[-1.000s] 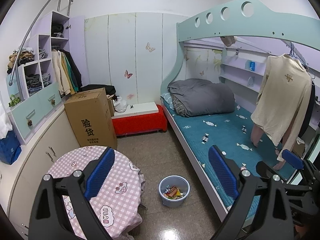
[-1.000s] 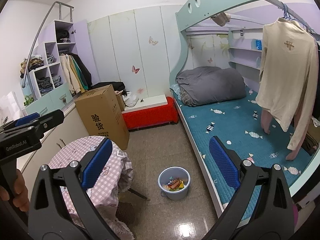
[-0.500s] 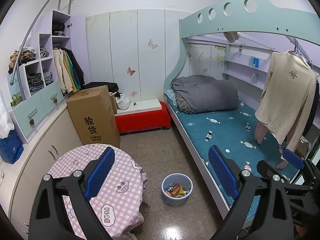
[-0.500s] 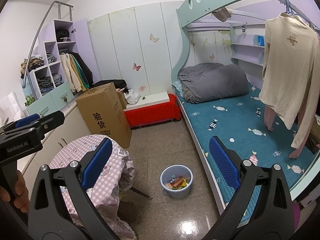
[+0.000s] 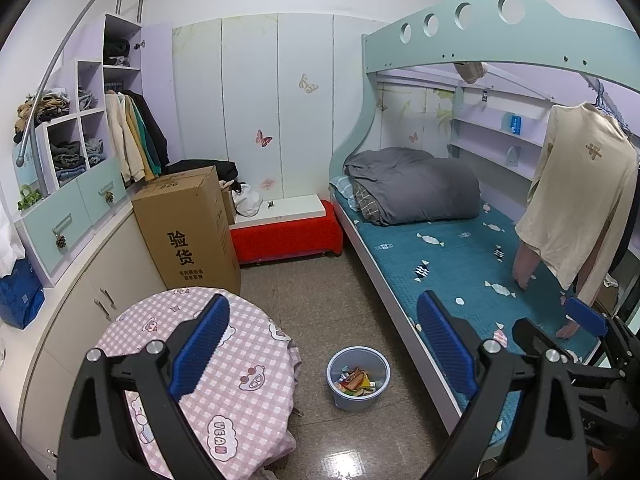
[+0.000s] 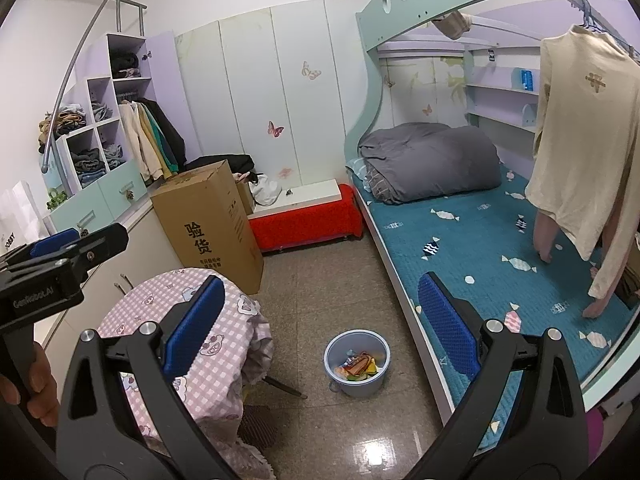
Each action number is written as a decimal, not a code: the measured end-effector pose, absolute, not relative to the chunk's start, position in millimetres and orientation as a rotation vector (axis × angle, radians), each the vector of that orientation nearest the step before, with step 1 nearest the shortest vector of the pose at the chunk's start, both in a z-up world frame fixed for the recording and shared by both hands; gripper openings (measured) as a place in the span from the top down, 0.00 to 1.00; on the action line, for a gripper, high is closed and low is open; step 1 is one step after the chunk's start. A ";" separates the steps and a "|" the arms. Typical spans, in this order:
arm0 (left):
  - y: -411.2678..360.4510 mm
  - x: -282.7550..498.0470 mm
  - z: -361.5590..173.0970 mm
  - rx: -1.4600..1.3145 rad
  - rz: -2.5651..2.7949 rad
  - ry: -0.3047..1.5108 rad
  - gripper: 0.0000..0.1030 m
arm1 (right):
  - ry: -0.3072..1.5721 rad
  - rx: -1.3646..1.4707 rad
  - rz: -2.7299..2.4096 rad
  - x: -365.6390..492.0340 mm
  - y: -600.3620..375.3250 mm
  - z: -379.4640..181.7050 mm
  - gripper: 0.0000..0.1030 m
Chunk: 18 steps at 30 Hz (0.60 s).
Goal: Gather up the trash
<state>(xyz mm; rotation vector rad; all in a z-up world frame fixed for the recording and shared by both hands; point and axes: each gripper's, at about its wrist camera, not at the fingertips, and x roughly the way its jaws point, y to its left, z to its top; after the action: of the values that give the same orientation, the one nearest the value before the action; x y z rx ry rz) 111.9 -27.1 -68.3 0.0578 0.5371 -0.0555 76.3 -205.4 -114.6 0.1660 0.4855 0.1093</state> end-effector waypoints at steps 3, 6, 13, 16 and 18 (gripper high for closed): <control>-17.2 119.4 -68.8 0.050 -0.056 0.543 0.10 | 0.491 0.166 0.109 83.7 -196.4 -115.0 0.08; -7.6 126.6 -69.9 0.045 -0.054 0.547 0.10 | 0.498 0.158 0.109 91.4 -185.8 -115.8 0.08; 16.8 146.0 -74.4 0.032 -0.062 0.565 0.10 | 0.518 0.151 0.099 112.7 -163.6 -118.2 0.08; 25.5 153.4 -77.5 0.026 -0.067 0.571 0.10 | 0.524 0.144 0.094 119.8 -151.5 -119.2 0.08; 33.4 159.2 -78.9 0.021 -0.072 0.575 0.10 | 0.532 0.138 0.093 125.3 -142.9 -120.0 0.08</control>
<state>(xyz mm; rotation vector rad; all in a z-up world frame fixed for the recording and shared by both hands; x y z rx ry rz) 159.2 33.4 -78.9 0.0209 0.5749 -0.0721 125.3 -142.9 -120.0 0.1382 0.5316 0.0930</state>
